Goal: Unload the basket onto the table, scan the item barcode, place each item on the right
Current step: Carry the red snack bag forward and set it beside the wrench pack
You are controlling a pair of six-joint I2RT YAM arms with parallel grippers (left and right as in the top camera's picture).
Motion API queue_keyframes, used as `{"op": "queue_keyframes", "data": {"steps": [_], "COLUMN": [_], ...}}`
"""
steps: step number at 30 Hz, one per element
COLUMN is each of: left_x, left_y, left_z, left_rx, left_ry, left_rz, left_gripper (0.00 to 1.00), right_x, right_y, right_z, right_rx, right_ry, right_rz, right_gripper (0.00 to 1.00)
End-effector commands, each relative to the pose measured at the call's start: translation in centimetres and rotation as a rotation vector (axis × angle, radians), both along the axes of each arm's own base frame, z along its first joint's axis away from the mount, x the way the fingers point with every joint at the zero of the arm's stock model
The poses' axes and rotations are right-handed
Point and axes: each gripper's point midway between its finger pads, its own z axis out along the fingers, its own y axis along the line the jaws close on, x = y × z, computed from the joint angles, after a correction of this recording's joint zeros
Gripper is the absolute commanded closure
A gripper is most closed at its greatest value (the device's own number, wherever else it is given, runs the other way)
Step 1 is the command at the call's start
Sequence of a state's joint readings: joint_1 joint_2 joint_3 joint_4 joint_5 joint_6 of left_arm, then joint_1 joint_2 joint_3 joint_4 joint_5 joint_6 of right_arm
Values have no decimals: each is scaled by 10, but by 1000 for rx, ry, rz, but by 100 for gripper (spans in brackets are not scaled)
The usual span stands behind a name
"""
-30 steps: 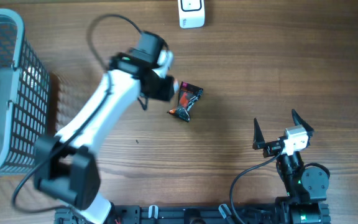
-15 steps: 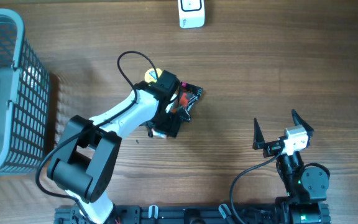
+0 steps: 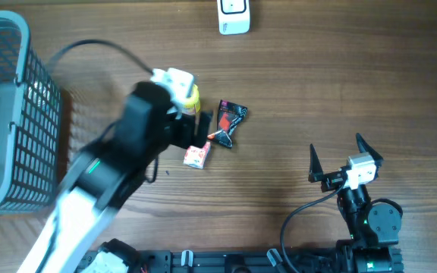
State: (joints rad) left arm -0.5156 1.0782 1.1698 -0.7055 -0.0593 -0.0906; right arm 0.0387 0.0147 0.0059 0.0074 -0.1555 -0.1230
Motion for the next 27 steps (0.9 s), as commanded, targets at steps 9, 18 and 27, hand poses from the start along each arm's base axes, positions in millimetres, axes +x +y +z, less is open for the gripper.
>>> {"op": "queue_keyframes", "data": {"steps": [9,18,27], "left_x": [-62,-6,40], "left_y": [230,357,451], "left_z": [199,125,-22], "left_rx": [-91,-272,-415], "left_ry": [-766,-589,-119], "left_rz": [1009,1341,1368], "left_gripper": [0,0,0], "right_x": [0,0,0], "right_y": [-1,-1,-1], "right_z": [1,1,1], "right_rx": [18,18,18], "right_ry": [-3,-3,-3], "right_rz": [-6,-6,-6], "right_gripper": [0,0,0]}}
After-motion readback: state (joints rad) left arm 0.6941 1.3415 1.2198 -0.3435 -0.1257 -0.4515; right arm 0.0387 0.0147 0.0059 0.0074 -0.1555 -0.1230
